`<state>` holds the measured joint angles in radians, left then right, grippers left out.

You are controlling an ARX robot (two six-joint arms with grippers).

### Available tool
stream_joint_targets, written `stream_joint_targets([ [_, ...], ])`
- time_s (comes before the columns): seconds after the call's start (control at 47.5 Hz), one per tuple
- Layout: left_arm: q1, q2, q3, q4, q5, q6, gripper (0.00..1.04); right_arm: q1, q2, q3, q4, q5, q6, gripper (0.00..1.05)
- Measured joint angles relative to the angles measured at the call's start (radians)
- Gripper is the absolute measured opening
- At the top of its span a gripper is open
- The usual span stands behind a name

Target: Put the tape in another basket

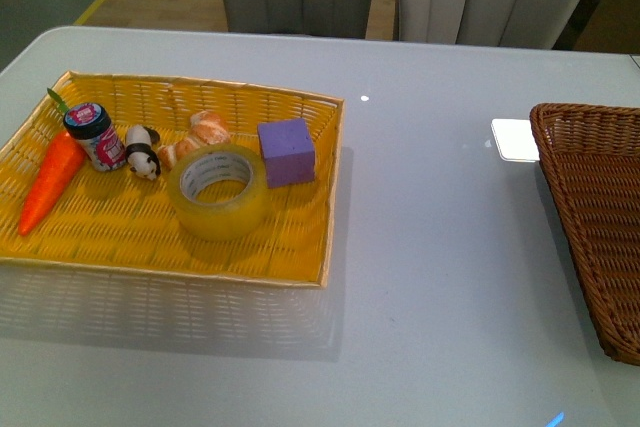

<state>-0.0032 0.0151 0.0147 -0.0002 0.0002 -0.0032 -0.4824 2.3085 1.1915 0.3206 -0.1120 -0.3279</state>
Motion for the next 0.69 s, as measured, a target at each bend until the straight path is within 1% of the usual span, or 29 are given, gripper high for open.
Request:
stream_joint_targets([
  [0.21, 0.0, 0.0, 0.0, 0.0, 0.0, 0.0, 0.96, 0.003, 0.026, 0.029, -0.052, -0.002, -0.003, 0.96],
  [0.231, 0.0, 0.0, 0.0, 0.0, 0.0, 0.0, 0.96, 0.003, 0.027, 0.032, -0.057, 0.0, -0.003, 0.94],
  [0.379, 0.0, 0.0, 0.0, 0.0, 0.0, 0.0, 0.96, 0.003, 0.037, 0.052, -0.114, 0.009, -0.004, 0.63],
  [0.505, 0.0, 0.0, 0.0, 0.0, 0.0, 0.0, 0.96, 0.003, 0.038, 0.056, -0.136, -0.01, 0.015, 0.42],
  [0.589, 0.0, 0.0, 0.0, 0.0, 0.0, 0.0, 0.96, 0.004, 0.037, 0.051, -0.131, -0.02, 0.026, 0.25],
  [0.694, 0.0, 0.0, 0.0, 0.0, 0.0, 0.0, 0.96, 0.011, 0.026, 0.032, -0.128, -0.035, 0.058, 0.13],
])
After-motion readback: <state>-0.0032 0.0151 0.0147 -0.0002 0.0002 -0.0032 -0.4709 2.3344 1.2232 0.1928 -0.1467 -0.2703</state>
